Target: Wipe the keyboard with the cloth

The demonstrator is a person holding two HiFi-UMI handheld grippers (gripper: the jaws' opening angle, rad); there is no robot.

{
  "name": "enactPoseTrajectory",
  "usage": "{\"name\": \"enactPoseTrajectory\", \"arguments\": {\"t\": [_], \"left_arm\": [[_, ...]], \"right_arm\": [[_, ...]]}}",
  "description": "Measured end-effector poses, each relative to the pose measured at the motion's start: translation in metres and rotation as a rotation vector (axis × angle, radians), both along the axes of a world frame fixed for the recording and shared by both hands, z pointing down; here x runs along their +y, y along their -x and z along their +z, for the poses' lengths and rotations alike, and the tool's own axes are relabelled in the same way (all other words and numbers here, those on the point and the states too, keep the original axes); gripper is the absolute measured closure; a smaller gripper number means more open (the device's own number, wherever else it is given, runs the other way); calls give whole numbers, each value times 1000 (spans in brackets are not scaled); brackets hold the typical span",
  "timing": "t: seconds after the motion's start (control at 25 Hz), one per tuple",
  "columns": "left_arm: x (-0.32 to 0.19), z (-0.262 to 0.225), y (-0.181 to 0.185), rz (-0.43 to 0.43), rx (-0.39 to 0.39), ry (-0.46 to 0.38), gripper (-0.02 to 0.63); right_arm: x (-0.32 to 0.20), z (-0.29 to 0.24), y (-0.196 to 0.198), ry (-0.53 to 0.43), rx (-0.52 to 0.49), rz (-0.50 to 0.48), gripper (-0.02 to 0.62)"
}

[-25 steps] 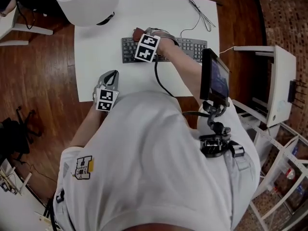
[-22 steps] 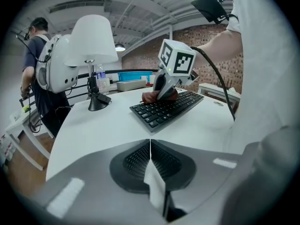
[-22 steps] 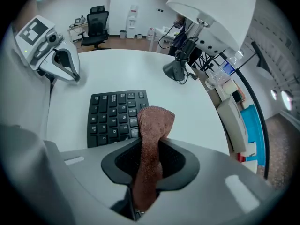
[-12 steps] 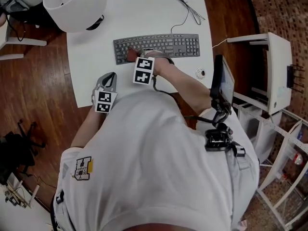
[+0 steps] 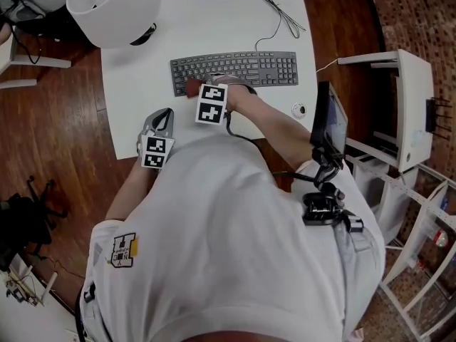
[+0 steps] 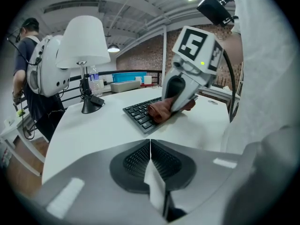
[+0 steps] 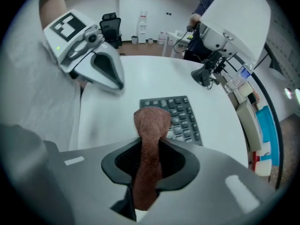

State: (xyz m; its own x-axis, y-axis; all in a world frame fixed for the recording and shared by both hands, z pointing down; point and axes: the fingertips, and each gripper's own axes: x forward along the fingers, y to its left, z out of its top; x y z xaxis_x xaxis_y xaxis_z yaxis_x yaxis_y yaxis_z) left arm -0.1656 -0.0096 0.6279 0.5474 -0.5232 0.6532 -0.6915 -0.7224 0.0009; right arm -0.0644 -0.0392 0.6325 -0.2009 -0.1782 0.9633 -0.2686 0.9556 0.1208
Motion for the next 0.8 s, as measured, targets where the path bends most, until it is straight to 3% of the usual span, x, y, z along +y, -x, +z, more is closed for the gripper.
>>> {"name": "enactPoseTrajectory", "arguments": {"t": [0.2,0.32,0.52,0.8], "left_arm": [[-4,-2,12,-45,5,2,606],[-4,-4,20,-69,4,3,606],[-4,-2,29,-81,3,7,606],[-2,1,15,-32,11,6,606]], "right_arm": [[-97,-17,5,-119,5,74,505],[-117,-7,6,-128,46,70,505],[-98,-2,15,-104,54,44,505],[-26,3,23,-50,45,-43,505]]}}
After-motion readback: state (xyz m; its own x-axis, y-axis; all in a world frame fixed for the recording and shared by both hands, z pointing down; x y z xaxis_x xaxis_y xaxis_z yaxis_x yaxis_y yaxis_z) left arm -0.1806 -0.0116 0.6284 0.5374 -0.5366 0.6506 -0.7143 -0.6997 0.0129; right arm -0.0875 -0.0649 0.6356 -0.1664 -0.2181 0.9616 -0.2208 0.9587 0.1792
